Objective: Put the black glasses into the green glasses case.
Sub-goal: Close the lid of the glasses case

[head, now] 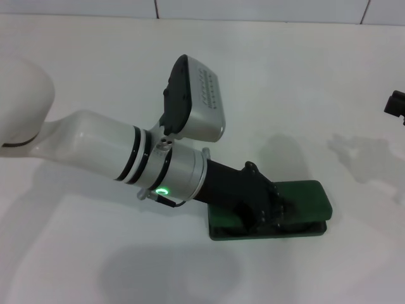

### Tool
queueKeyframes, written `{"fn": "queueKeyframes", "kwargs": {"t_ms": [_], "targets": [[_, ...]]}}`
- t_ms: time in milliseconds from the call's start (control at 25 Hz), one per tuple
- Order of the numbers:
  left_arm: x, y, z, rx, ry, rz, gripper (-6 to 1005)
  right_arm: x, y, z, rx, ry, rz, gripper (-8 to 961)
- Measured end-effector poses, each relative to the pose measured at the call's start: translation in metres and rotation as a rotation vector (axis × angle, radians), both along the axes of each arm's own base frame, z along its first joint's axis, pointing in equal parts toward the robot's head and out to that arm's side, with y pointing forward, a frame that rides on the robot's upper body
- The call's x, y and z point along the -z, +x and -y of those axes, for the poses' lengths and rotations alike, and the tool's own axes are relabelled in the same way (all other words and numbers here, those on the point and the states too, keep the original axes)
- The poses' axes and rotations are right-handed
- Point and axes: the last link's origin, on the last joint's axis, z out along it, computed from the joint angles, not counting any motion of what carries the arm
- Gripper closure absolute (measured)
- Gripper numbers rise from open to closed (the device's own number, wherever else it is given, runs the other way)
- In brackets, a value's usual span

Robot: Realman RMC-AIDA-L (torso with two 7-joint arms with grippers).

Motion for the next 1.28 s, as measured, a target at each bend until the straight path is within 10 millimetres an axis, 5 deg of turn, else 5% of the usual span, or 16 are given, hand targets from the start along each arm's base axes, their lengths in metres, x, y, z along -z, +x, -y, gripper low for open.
{"fn": "queueKeyframes", "kwargs": {"t_ms": [560, 920, 1280], "targets": [[-0.040, 0.038, 0.009, 0.114, 0.076, -0.022, 945, -0.001, -0.001, 0.004, -0.017, -0.010, -0.006, 818], [-0.035, 0.026, 0.043, 0.102, -0.046, -0.040, 946, -0.003, -0.002, -0.001, -0.016, -0.003, 0.006, 818], [-0.012, 0.001, 0.039, 0.075, 0.078, -0.112, 945, 0.019, -0.028, -0.002, -0.169, -0.183, 0.105, 818]]}}
